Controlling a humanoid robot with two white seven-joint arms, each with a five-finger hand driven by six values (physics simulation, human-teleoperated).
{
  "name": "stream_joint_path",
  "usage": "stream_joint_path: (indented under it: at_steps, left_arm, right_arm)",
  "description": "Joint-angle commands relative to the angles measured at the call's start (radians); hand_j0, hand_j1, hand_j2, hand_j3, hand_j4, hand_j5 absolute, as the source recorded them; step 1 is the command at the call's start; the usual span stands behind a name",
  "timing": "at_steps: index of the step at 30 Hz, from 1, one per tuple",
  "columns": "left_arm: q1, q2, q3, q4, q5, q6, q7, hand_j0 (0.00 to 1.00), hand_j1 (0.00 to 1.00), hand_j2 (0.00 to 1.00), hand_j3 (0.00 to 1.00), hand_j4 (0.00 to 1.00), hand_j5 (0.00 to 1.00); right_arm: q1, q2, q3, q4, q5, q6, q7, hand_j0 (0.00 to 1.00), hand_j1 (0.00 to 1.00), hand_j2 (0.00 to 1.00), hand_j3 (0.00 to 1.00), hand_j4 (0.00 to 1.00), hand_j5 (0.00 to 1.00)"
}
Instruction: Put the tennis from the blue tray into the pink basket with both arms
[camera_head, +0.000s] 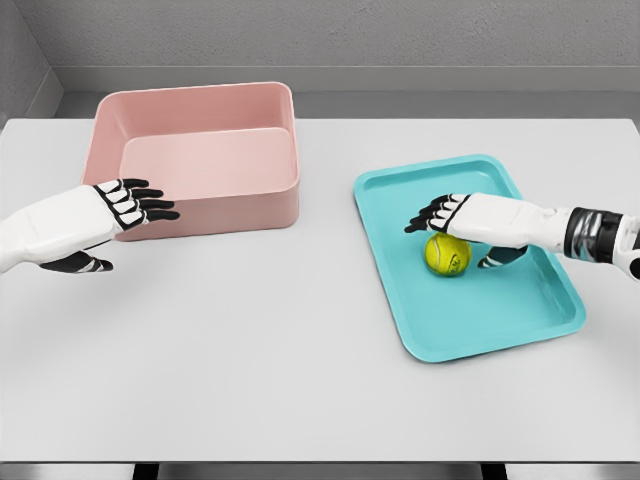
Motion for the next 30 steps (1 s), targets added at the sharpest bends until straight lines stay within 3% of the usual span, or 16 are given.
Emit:
stream_joint_path:
  at_steps: [1, 30]
  left_arm:
    - [0.000, 0.001, 0.001, 0.000, 0.016, 0.000, 0.002, 1.00, 1.00, 1.00, 1.00, 1.00, 1.00]
    - [0.003, 0.009, -0.009, 0.000, 0.036, 0.000, 0.002, 1.00, 1.00, 1.00, 1.00, 1.00, 1.00]
  right_arm:
    - [0.000, 0.000, -0.001, 0.001, -0.005, 0.002, 0.000, 1.00, 1.00, 1.00, 1.00, 1.00, 1.00]
    - [0.014, 0.017, 0.004, 0.033, -0.002, 0.002, 0.017, 1.00, 1.00, 1.00, 1.00, 1.00, 1.00]
